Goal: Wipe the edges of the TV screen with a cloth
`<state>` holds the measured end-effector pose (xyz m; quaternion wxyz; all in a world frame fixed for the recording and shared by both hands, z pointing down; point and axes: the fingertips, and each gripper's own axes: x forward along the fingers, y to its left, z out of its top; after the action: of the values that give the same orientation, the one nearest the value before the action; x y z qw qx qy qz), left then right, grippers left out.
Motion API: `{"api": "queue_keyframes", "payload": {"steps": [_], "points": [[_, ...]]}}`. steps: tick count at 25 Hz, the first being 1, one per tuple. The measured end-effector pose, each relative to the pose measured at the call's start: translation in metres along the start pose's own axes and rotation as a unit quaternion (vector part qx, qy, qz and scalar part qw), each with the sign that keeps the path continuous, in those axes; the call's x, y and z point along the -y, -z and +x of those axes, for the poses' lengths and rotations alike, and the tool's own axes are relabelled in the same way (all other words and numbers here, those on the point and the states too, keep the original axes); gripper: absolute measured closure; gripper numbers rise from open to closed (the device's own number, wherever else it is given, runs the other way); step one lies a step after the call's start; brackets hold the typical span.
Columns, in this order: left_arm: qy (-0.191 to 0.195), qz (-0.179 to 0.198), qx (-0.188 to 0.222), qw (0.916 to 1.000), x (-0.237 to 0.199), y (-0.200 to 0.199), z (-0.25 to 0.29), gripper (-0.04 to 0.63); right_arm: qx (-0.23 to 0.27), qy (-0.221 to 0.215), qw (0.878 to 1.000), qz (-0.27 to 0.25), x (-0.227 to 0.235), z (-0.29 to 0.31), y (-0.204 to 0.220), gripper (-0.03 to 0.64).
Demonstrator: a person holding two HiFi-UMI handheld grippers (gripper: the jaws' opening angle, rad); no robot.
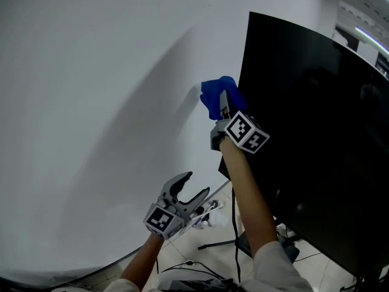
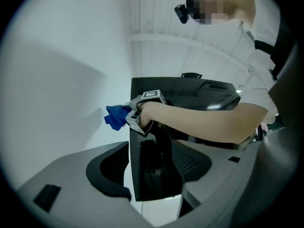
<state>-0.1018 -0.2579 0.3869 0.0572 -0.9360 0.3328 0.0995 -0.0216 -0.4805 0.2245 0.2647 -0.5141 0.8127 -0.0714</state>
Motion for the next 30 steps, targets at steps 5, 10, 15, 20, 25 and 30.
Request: {"api": "queue_keyframes", "payload": {"steps": [5,10,15,20,25,30], "points": [[0.012,0.044,0.035,0.9984,0.006,-0.040,0.002,0.322,0.034,-0.011,0.999,-0.006,-0.028,0.014,-0.046,0.535],[0.018,0.047,0.047,0.9977,0.006,-0.070,0.012,0.322,0.058,-0.018,0.998,-0.032,-0.058,0.049,-0.119,0.535],[0.017,0.032,0.055,0.9978,0.011,-0.041,0.003,0.322,0.058,-0.009,0.995,-0.085,-0.075,0.059,-0.142,0.535],[0.019,0.020,0.059,0.9979,0.010,-0.030,-0.002,0.322,0.069,-0.008,0.994,-0.081,-0.087,0.063,-0.168,0.535],[0.021,0.011,0.059,0.9980,0.004,-0.050,-0.001,0.322,0.076,-0.017,0.995,-0.065,-0.108,0.076,-0.211,0.535],[0.039,-0.003,0.058,0.9976,0.007,-0.012,-0.005,0.322,0.103,-0.009,0.993,-0.065,-0.111,0.064,-0.217,0.535]]}}
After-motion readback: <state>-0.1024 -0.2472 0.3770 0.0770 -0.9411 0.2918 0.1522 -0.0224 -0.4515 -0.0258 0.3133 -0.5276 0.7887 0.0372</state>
